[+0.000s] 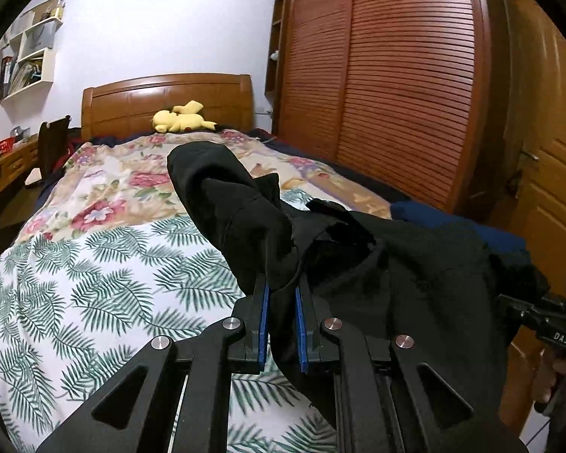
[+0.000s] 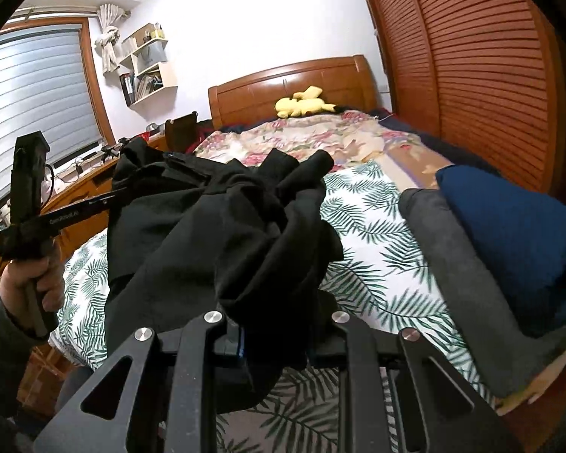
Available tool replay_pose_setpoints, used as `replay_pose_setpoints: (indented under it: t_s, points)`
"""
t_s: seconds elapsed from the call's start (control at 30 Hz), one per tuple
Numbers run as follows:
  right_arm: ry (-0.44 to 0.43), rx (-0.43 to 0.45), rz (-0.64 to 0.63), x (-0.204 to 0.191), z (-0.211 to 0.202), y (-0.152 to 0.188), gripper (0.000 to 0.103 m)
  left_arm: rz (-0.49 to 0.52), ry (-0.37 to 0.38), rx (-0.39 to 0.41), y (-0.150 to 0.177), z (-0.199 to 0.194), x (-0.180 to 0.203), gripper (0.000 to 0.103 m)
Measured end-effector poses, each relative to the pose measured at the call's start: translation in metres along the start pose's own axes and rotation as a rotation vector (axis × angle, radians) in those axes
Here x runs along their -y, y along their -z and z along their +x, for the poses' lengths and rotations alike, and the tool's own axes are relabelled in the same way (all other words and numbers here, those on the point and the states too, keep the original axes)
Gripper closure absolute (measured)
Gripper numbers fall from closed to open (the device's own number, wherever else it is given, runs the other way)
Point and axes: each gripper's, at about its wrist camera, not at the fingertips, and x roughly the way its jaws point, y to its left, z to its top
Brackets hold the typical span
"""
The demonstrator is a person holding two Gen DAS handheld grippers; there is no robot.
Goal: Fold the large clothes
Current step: 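Lift the coat bundle with both grippers and carry it toward the folded garments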
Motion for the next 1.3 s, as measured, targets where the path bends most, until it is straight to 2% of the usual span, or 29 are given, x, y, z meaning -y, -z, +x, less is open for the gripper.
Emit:
replay_pose_setpoints:
  t_s: [0.17, 0.33, 0.47, 0.57, 0.83, 0.93, 1.13, 1.3]
  points:
    - [0.012, 0.016, 0.016, 0.011, -0.017, 0.01, 0.08, 0.027, 0.024, -0.005, -0.001, -0.001, 0.015, 0.091]
    - [0.029, 0.025, 0.023, 0.028, -0.023, 0.012, 0.08, 0.04, 0.06, -0.02, -0.012, 0.022, 0.028, 0.091]
    - [0.05, 0.052, 0.034, 0.048, -0.031, 0.002, 0.081, 0.069, 0.105, -0.021, -0.037, 0.049, 0.045, 0.091]
    - [0.079, 0.086, 0.022, 0.063, -0.038, -0.017, 0.081, 0.079, 0.144, 0.003, -0.064, 0.067, 0.059, 0.091]
    - [0.228, 0.178, -0.07, 0.105, -0.069, -0.092, 0.081, 0.128, 0.251, 0.093, -0.142, 0.109, 0.112, 0.091]
    - [0.304, 0.215, -0.074, 0.128, -0.086, -0.115, 0.081, 0.143, 0.291, 0.09, -0.165, 0.131, 0.135, 0.091]
    - [0.43, 0.215, -0.016, 0.172, -0.102, -0.117, 0.081, 0.22, 0.356, 0.034, -0.179, 0.174, 0.182, 0.091]
    - [0.505, 0.157, 0.031, 0.196, -0.1, -0.097, 0.081, 0.317, 0.347, -0.002, -0.173, 0.2, 0.198, 0.091]
